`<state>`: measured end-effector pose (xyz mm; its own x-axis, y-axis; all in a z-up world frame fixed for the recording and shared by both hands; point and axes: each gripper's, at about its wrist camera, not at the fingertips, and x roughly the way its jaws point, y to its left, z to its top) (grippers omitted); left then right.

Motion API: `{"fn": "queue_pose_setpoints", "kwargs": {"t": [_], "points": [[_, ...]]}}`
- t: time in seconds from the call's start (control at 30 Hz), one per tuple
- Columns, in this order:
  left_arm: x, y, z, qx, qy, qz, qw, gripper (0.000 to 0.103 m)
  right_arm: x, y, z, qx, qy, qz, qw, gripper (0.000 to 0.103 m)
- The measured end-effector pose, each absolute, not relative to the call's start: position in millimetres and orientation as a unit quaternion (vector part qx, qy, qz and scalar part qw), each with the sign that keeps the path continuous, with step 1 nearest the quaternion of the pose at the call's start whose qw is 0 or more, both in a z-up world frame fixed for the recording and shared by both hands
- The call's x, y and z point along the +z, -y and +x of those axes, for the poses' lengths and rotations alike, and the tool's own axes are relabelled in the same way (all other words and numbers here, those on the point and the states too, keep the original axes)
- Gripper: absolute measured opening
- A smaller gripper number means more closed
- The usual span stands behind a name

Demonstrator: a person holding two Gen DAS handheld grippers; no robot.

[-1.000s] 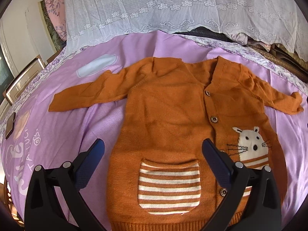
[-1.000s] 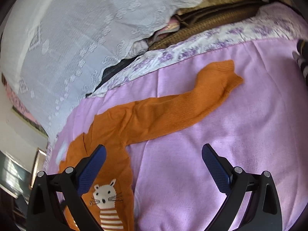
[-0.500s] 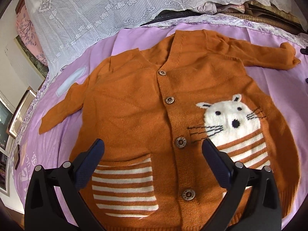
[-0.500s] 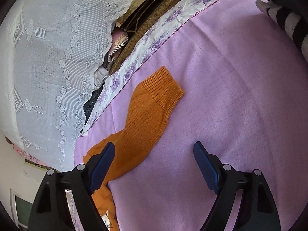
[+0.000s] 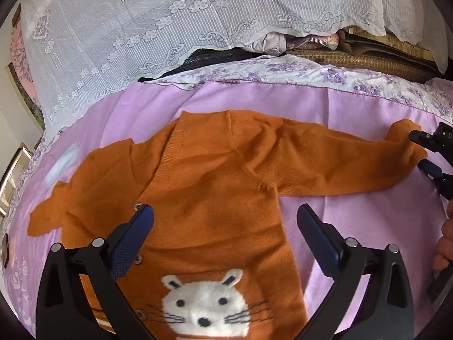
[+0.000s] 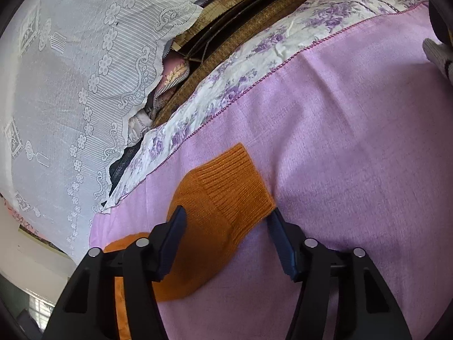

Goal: Fold small clothes
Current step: 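Move the right tool to the orange sleeve cuff and close on it, then lift the cuff with the right tool and fold the sleeve across the body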

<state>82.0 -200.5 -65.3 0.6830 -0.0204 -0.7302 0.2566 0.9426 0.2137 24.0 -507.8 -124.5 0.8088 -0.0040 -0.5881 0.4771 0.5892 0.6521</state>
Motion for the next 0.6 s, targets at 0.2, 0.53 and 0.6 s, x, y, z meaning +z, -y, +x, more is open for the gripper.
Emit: {"fn": "queue_pose_setpoints", "kwargs": {"t": [0.2, 0.53, 0.6], "points": [[-100.1, 192.7, 91.3, -0.087, -0.427, 0.145, 0.888, 0.099, -126.5, 515.4, 6.1, -0.132, -0.245, 0.485, 0.829, 0.006], [-108.7, 181.0, 102.3, -0.117, -0.459, 0.114, 0.873, 0.099, -130.2, 486.4, -34.1, -0.230, -0.305, 0.414, 0.827, 0.006], [-107.3, 184.5, 98.3, -0.113, -0.450, 0.129, 0.876, 0.099, -133.5, 488.9, -42.6, -0.222, -0.284, 0.440, 0.823, 0.015]]}}
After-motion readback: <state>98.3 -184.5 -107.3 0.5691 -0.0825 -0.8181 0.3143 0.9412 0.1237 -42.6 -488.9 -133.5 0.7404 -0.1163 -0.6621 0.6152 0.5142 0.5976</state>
